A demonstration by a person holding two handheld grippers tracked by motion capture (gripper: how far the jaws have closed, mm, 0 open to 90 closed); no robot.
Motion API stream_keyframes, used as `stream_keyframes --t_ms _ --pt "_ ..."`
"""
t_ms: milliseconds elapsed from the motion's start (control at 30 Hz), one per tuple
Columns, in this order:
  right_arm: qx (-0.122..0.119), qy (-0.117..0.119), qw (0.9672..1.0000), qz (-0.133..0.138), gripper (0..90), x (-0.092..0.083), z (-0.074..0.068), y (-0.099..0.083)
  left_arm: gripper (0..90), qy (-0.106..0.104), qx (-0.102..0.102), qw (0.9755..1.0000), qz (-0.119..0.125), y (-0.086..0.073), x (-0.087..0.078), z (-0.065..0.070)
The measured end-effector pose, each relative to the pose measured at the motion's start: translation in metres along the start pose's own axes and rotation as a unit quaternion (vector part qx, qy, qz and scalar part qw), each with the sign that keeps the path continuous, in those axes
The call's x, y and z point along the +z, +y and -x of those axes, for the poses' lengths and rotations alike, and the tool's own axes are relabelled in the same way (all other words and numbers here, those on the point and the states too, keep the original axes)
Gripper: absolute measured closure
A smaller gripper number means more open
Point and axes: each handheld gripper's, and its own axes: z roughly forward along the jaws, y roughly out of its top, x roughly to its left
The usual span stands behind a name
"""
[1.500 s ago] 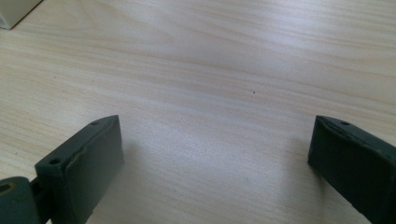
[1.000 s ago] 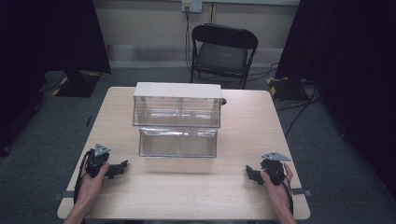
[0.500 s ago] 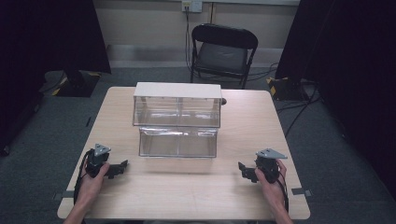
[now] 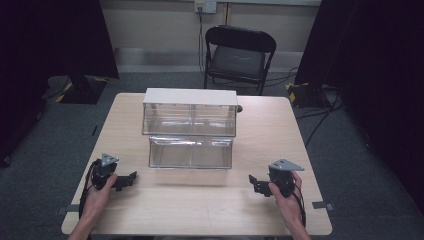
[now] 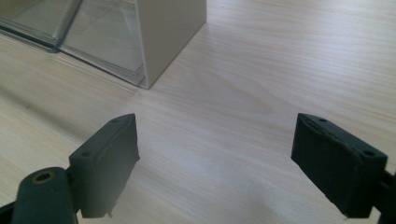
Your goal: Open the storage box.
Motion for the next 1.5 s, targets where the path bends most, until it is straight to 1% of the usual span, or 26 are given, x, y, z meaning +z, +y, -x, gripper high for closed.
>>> stream_keyframes --t_ms 133,200,233,333,367,433,567,633,667,733,767,800,833,867,933,1067,1133,1167,1233,1367,1400,1433,1500 --pt "-0.005 0.009 0.9999 0.002 14.3 0.0 -0.005 0.002 3.1 0.0 0.0 1.0 0.0 0.0 0.0 0.0" --pt "-0.008 0.018 0.9998 0.002 14.2 -0.001 -0.01 0.005 3.1 0.001 0.001 1.0 0.0 0.0 0.0 0.0" --pt "-0.008 0.018 0.9998 0.002 14.2 -0.001 -0.01 0.005 3.1 0.001 0.001 1.0 0.0 0.0 0.0 0.0" --pt "-0.017 0.025 0.9995 0.003 14.2 -0.002 -0.013 0.007 3.2 0.0 0.0 1.0 0.0 0.0 0.0 0.0" --pt "-0.015 0.029 0.9994 0.002 14.3 -0.001 -0.015 0.008 3.1 0.0 0.0 1.0 0.0 0.0 0.0 0.0" --pt "-0.017 0.03 0.9994 0.002 14.3 -0.001 -0.015 0.008 3.1 0.0 0.0 1.0 0.0 0.0 0.0 0.0" --pt "-0.021 0.038 0.999 0.002 14.2 0.0 -0.023 0.013 3.1 0.0 0.0 1.0 0.0 0.0 0.0 0.0" --pt "-0.024 0.039 0.9989 0.002 14.3 0.001 -0.025 0.014 3.1 0.0 0.0 1.0 0.0 0.0 0.0 0.0" --pt "-0.034 0.042 0.9985 -0.003 14.2 0.003 -0.029 0.016 3.1 0.0 0.0 1.0 0.0 0.0 0.0 0.0" --pt "-0.035 0.044 0.9984 -0.005 14.2 0.004 -0.031 0.017 3.1 0.0 0.0 1.0 0.0 0.0 0.0 0.0" --pt "-0.033 0.048 0.9983 -0.009 14.2 0.006 -0.033 0.018 3.1 0.0 0.0 1.0 0.0 0.0 0.0 0.0" --pt "-0.05 0.052 0.9972 -0.018 14.2 0.01 -0.039 0.019 3.1 0.0 0.0 1.0 0.0 0.0 0.0 0.0" --pt "-0.05 0.052 0.9972 -0.018 14.2 0.01 -0.039 0.019 3.1 0.0 0.0 1.0 0.0 0.0 0.0 0.0" --pt "-0.055 0.054 0.9968 -0.02 14.2 0.015 -0.044 0.021 3.1 0.0 0.0 1.0 0.0 0.0 0.0 0.0" --pt "-0.056 0.057 0.9967 -0.019 14.2 0.017 -0.046 0.022 3.1 0.001 0.001 1.0 0.0 0.0 0.0 0.0" --pt "-0.065 0.059 0.9959 -0.022 14.2 0.026 -0.054 0.029 3.1 0.0 0.0 1.0 0.0 0.0 0.0 0.0" --pt "-0.064 0.061 0.9959 -0.02 14.2 0.03 -0.056 0.032 3.1 0.0 0.0 1.0 0.0 0.0 0.0 0.0" --pt "-0.059 0.069 0.9956 -0.024 14.1 0.035 -0.058 0.033 3.1 0.001 0.001 1.0 0.0 0.0 0.0 0.0" --pt "-0.059 0.071 0.9953 -0.027 14.2 0.039 -0.059 0.034 3.1 0.002 0.001 1.0 0.0 0.0 0.0 0.0" --pt "-0.055 0.075 0.9952 -0.028 14.3 0.05 -0.064 0.037 3.1 0.001 0.0 1.0 0.0 0.0 0.0 0.0" --pt "-0.055 0.075 0.9952 -0.028 14.3 0.05 -0.064 0.037 3.1 0.001 0.0 1.0 0.0 0.0 0.0 0.0" --pt "-0.061 0.075 0.995 -0.025 14.2 0.053 -0.066 0.039 3.1 0.001 -0.001 1.0 0.0 0.0 0.0 0.0" --pt "-0.061 0.073 0.9951 -0.026 14.2 0.054 -0.067 0.04 3.1 0.002 0.001 1.0 -0.001 0.0 0.0 0.0"
